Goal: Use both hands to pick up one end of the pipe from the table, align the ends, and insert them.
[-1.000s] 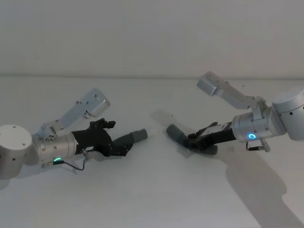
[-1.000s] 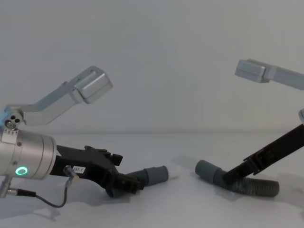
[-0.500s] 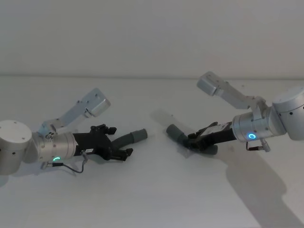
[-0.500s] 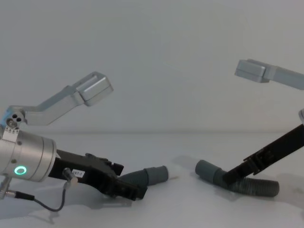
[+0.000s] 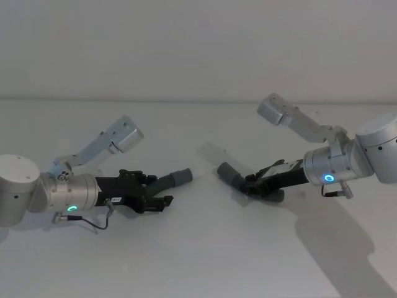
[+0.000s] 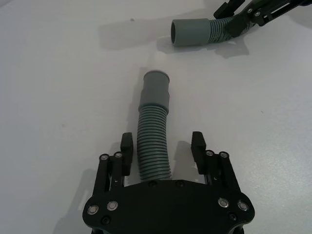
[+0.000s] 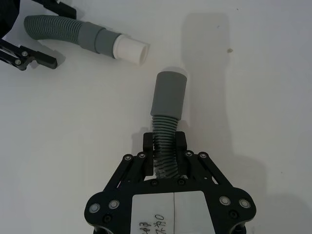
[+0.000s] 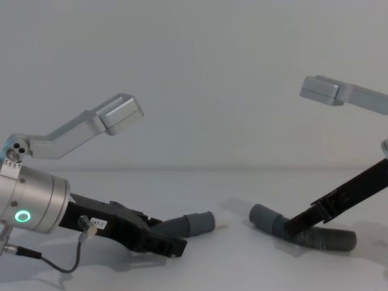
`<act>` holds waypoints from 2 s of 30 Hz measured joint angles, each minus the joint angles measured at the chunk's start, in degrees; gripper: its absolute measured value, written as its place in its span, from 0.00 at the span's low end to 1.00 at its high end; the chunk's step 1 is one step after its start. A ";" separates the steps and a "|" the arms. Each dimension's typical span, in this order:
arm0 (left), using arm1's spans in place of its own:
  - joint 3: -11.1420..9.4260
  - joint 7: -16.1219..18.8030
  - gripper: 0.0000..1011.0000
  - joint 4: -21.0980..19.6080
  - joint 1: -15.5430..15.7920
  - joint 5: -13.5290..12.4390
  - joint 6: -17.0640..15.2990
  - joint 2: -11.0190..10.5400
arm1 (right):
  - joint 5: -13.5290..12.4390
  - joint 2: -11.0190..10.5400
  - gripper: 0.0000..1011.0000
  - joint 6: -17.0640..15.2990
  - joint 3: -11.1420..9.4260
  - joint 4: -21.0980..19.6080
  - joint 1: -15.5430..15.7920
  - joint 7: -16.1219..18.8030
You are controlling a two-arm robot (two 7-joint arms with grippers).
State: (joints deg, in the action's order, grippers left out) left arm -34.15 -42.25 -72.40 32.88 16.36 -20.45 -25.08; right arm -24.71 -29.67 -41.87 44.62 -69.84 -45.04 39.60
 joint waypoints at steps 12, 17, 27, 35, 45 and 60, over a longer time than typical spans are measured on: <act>-0.10 -0.69 0.38 -0.01 0.13 0.53 -0.69 -0.12 | 0.00 0.00 0.25 0.00 0.00 0.00 0.00 0.00; -0.13 -0.82 0.32 -0.02 0.15 0.63 -0.83 -0.14 | 0.00 0.00 0.25 0.00 0.00 0.00 0.00 0.00; -0.17 -0.97 0.32 -0.01 0.20 0.76 -0.97 -0.20 | 0.03 -0.08 0.25 0.01 0.04 -0.06 0.00 -0.01; -0.56 -1.67 0.32 -0.01 0.49 0.65 0.69 -0.68 | 1.42 -0.82 0.25 -0.29 1.03 -1.25 -0.44 -0.20; -0.80 -4.49 0.32 0.00 1.26 0.68 6.64 -1.93 | 5.25 -2.75 0.25 -1.64 3.58 -4.42 -1.66 -0.79; -2.00 -8.08 0.32 0.17 2.73 0.64 13.06 -3.22 | 13.93 -6.69 0.25 -2.98 9.58 -11.19 -4.86 -1.25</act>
State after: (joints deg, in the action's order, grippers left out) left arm -36.15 -50.33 -72.22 35.61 16.99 -7.40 -28.30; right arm -10.79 -36.36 -44.85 54.20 -81.03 -49.91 38.35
